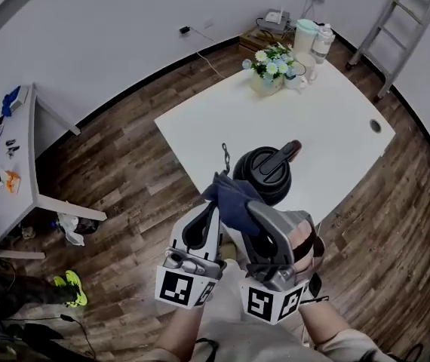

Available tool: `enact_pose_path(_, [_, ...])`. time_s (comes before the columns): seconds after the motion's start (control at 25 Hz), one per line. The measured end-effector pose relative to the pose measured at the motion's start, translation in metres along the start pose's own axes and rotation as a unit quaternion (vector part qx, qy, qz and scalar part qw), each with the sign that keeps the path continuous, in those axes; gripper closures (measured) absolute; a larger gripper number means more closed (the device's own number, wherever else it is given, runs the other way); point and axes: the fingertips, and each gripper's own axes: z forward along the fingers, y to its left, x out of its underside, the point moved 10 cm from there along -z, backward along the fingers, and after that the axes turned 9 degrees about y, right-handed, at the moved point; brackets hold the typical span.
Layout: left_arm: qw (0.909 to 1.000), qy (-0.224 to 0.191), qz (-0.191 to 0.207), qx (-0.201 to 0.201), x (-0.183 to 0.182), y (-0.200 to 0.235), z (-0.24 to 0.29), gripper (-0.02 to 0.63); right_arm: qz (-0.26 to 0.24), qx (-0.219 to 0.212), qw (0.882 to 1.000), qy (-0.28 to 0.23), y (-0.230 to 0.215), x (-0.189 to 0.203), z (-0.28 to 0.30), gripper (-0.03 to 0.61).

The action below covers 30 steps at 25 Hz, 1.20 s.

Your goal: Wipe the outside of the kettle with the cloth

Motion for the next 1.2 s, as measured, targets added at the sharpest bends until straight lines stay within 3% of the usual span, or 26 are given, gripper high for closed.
enact_pose_path(0.24, [0.9964,0.081,-0.008,-0.025,0.052,0.014,0.007,0.606,-0.069,-0.061,0.993,0.069,0.056,0.020,0.026,0.515])
enact_pose_path(0.6, [0.9908,0.133,0.008,-0.020,0.114,0.011,0.000,0.606,0.004,-0.169,0.972,0.161,0.109,0.046,0.034,0.515])
enact_pose_path(0.72, [0.9884,0.151,0.008,-0.012,0.123,0.005,-0.006,0.606,0.038,-0.199,0.966,0.164,0.112,0.052,0.030,0.515])
enact_pose_path(0.84, [0.9946,0.098,-0.006,-0.034,0.092,0.000,-0.013,0.606,0.062,-0.207,0.970,0.111,0.082,0.035,0.022,0.515])
enact_pose_path(0.96, [0.9973,0.049,-0.012,-0.052,0.036,0.002,-0.013,0.606,0.033,-0.185,0.981,0.040,0.033,0.002,0.017,0.515])
enact_pose_path(1.08, [0.9990,0.017,0.035,-0.020,-0.023,0.013,0.001,0.606,-0.013,-0.174,0.985,-0.006,-0.026,-0.025,0.027,0.515])
enact_pose_path(1.2, [0.9925,0.005,0.122,0.012,-0.062,0.024,0.027,0.606,-0.019,-0.252,0.966,-0.051,-0.080,-0.029,0.055,0.515])
